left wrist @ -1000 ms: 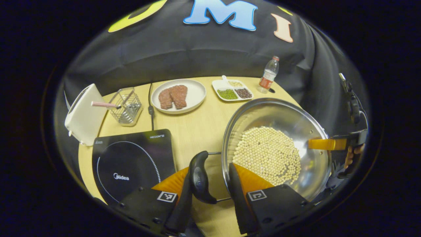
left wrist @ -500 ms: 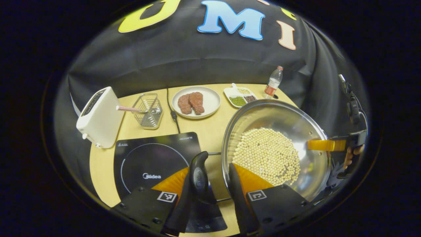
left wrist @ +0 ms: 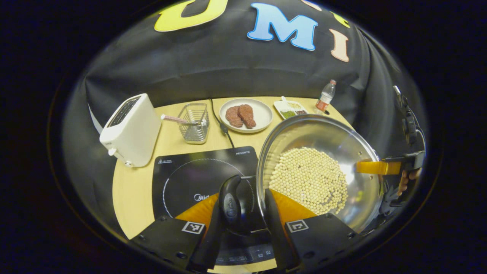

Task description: First push the handle of the pot to place it horizontally, then grasp the pot with both hands and set it on the induction cooktop.

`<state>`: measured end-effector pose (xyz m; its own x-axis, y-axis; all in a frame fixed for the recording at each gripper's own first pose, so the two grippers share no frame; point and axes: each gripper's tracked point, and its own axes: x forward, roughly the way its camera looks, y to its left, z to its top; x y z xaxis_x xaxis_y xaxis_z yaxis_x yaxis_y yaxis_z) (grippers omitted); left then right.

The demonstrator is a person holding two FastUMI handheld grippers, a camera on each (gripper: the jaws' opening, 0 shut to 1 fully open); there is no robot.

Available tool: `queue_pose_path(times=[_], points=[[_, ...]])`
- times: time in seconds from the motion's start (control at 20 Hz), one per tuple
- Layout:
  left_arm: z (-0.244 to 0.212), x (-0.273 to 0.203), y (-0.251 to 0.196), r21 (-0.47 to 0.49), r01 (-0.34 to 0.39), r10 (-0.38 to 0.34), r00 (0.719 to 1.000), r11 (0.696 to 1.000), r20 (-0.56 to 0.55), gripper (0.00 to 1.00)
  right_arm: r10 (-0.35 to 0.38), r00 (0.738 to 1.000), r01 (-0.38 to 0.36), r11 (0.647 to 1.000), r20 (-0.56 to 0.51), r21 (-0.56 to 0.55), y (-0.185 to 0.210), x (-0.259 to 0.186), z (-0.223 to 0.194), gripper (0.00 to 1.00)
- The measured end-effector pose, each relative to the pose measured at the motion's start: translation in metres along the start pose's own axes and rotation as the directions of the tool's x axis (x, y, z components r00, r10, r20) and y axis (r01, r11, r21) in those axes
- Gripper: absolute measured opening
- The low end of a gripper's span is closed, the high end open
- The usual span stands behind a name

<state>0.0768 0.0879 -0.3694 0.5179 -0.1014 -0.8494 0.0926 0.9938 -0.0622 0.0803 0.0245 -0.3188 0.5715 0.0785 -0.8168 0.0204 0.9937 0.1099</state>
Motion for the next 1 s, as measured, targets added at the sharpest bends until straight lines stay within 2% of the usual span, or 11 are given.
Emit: queue_pose_path(times=[0.1,0.15,0.2,0.25,0.3,0.4,0.45,0.5,0.85,0.9,1.0], points=[[-0.002,-0.005,0.013,-0.007,-0.004,0.004,1.000,1.000,-0.004,0.64,0.001,1.000,-0.001,1.000,-0.001,-0.005,0.011,0.001,-0.001,0.54],[-0.002,-0.007,0.018,-0.009,-0.006,0.006,1.000,1.000,-0.004,0.60,0.002,1.000,-0.002,1.000,-0.002,-0.006,0.017,0.001,-0.002,0.54],[-0.002,-0.009,0.023,-0.010,-0.008,0.008,1.000,1.000,-0.003,0.64,0.004,1.000,-0.004,1.000,-0.002,-0.008,0.022,0.001,-0.002,0.54],[-0.001,-0.011,0.029,-0.011,-0.011,0.011,1.000,1.000,0.002,0.60,0.005,1.000,-0.005,1.000,-0.002,-0.011,0.028,0.001,-0.003,0.54],[-0.001,-0.013,0.034,-0.014,-0.013,0.014,1.000,1.000,0.004,0.64,0.006,1.000,-0.006,1.000,-0.003,-0.014,0.032,0.002,-0.004,0.54],[-0.004,-0.015,0.045,-0.019,-0.016,0.016,1.000,1.000,0.000,0.64,0.007,1.000,-0.007,1.000,-0.006,-0.020,0.042,0.003,-0.005,0.54],[-0.004,-0.016,0.050,-0.022,-0.019,0.019,1.000,1.000,0.000,0.60,0.008,1.000,-0.008,1.000,-0.008,-0.023,0.047,0.004,-0.005,0.54],[-0.005,-0.016,0.055,-0.026,-0.019,0.019,1.000,0.999,-0.002,0.63,0.010,1.000,-0.010,1.000,-0.007,-0.027,0.051,0.004,-0.005,0.54],[-0.006,-0.021,0.102,-0.033,-0.033,0.033,0.999,0.999,-0.014,0.60,0.031,0.999,-0.032,0.999,-0.022,-0.040,0.095,0.019,-0.009,0.54],[-0.005,-0.023,0.111,-0.038,-0.035,0.034,0.999,0.999,-0.010,0.64,0.034,0.999,-0.035,0.999,-0.026,-0.042,0.100,0.021,-0.009,0.54],[-0.007,-0.023,0.125,-0.045,-0.033,0.033,0.999,0.998,-0.009,0.64,0.037,0.999,-0.039,0.998,-0.028,-0.047,0.111,0.024,-0.008,0.54]])
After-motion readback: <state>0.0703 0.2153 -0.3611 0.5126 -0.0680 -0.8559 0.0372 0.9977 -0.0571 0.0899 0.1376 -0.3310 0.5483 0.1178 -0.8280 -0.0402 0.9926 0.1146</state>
